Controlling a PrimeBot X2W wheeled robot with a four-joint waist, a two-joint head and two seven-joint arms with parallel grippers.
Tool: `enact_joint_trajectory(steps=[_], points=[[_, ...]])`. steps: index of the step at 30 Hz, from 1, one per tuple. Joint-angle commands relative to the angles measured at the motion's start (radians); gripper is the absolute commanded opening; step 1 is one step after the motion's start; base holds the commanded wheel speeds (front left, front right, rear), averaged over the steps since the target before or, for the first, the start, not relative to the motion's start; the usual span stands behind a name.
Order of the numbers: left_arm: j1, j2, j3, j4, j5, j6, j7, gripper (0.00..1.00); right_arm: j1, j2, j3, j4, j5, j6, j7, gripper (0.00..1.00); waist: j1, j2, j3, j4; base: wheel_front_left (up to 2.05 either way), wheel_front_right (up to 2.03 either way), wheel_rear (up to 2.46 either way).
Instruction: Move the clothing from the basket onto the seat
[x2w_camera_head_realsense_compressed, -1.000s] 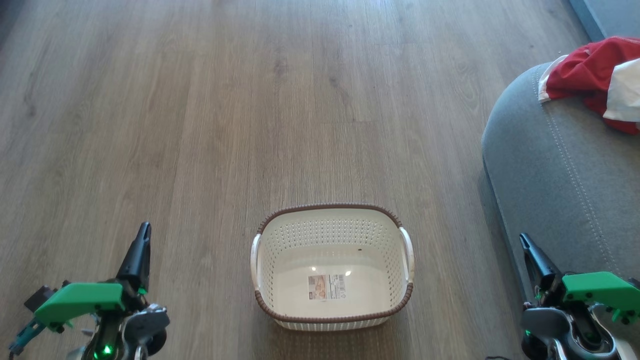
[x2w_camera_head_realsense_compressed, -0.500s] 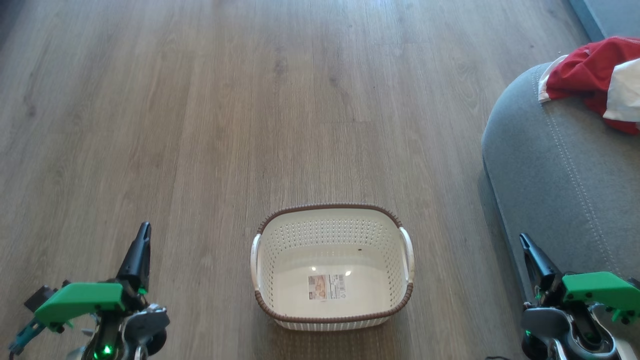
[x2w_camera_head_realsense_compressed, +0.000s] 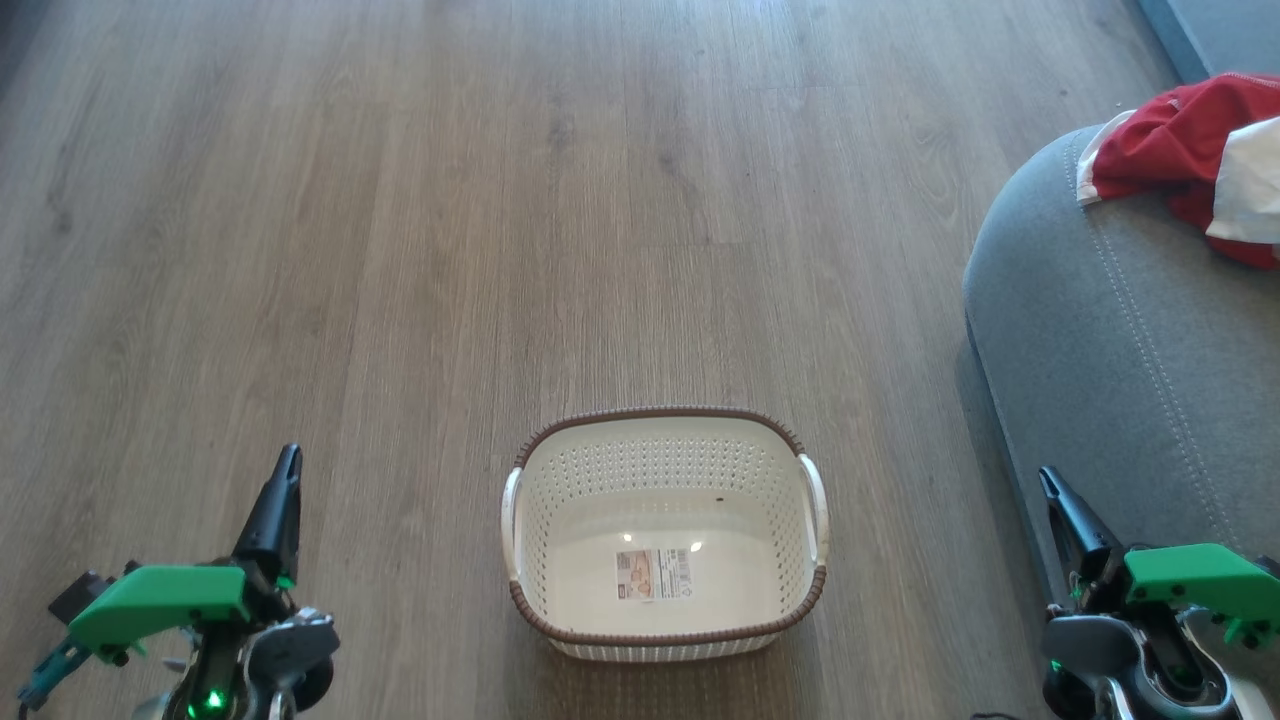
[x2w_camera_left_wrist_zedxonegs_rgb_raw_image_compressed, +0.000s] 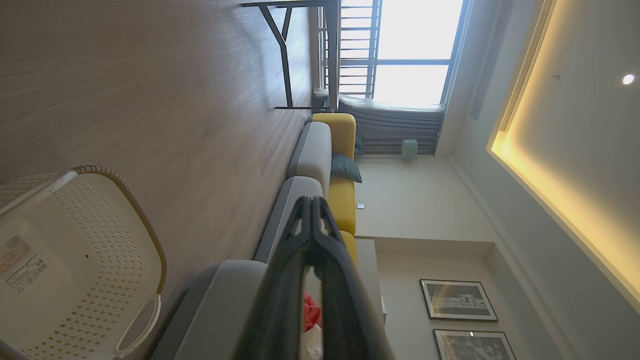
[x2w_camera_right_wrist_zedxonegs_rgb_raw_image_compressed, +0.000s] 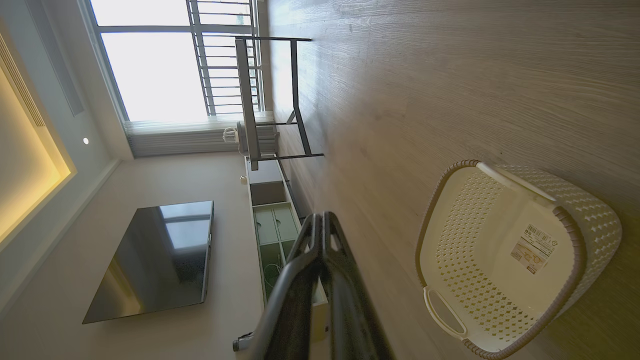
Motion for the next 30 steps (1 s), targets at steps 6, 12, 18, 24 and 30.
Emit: enact_joint_trajectory(steps=[6,12,18,24,30], points=[[-0.056,0.004,0.036,-0.029,0.002,-0.007,0.007,0.0,-0.051,-0.006,0.017,-0.04,0.006,0.007,0.007,0.0,0.0,0.0,0.0,0.0,0.0,0.0,0.0],[-0.056,0.004,0.036,-0.029,0.002,-0.007,0.007,0.0,-0.051,-0.006,0.017,-0.04,0.006,0.007,0.007,0.0,0.0,0.0,0.0,0.0,0.0,0.0,0.0],[-0.056,0.004,0.037,-0.029,0.003,-0.007,0.007,0.0,-0.051,-0.006,0.017,-0.04,0.006,0.007,0.007,0.0,0.0,0.0,0.0,0.0,0.0,0.0,0.0],[-0.056,0.004,0.037,-0.029,0.003,-0.007,0.007,0.0,-0.051,-0.006,0.017,-0.04,0.006,0.007,0.007,0.0,0.0,0.0,0.0,0.0,0.0,0.0,0.0],[-0.056,0.004,0.037,-0.029,0.003,-0.007,0.007,0.0,-0.051,-0.006,0.017,-0.04,0.006,0.007,0.007,0.0,0.0,0.0,0.0,0.0,0.0,0.0,0.0]])
